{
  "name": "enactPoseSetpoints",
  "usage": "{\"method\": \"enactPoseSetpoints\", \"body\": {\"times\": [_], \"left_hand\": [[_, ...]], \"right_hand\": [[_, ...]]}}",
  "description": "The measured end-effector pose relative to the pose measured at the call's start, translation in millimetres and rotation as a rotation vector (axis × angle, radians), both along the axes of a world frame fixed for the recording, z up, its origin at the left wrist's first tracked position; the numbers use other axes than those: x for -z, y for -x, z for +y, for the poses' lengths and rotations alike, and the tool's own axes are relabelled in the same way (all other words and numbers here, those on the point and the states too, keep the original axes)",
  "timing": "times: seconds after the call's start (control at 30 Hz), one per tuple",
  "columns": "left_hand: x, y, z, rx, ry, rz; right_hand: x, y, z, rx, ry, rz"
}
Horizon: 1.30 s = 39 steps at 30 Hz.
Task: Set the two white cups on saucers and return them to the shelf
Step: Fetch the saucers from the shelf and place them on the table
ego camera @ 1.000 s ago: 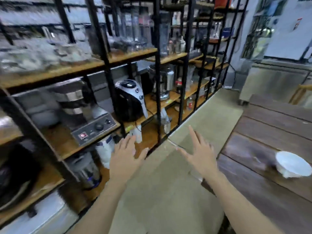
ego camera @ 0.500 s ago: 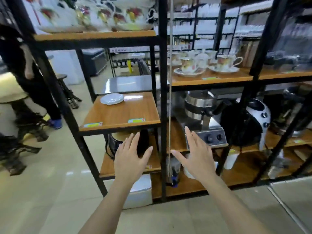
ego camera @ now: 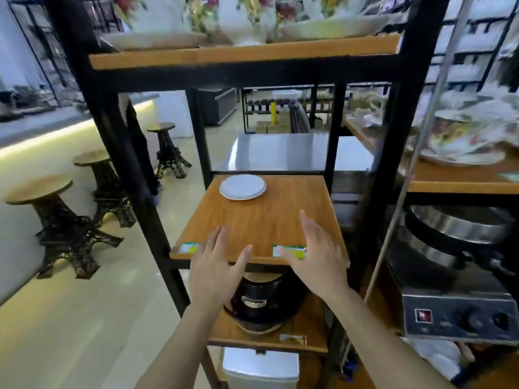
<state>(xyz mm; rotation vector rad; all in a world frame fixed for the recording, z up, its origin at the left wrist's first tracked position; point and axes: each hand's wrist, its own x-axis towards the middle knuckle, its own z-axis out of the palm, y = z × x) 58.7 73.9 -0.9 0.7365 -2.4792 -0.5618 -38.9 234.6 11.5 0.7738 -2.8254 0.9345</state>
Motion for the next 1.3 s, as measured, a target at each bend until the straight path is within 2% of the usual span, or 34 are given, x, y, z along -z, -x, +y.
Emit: {"method": "enactPoseSetpoints", "body": {"times": [0.13,0.23,0.47,0.63,0.73,1.03,1.13,1.3], "left_hand": [[1,34,-34,-0.016,-0.075,-0.013],[3,61,-58,-0.011,-0.112,-0.027],[2,125,-126,0.003,-0.170,-0.051],[11,168,-160,-0.036,-0.252,-0.025],[15,189,-172,-0.059,-0.381,-0.019],[4,231,-197,-0.139,-1.157,0.189],[2,236,-199,-0.192,-1.253,0.180],[-1,232,-192,-0.174,-1.243,0.109]], "right_hand": [[5,44,-43,0.015,-0.020,-0.116],[6,69,-70,0.022,0.077,-0.120],[9,123,-137,0.150,0.174,-0.265],[15,163,-175,0.226,0.087,-0.275],[21,183,-194,0.275,0.053,-0.278],[29,213,-225,0.258,-0.015,-0.393],[28,216,-224,0.260,0.005,-0.413],[33,215,-216,0.230,0.161,-0.460]]}}
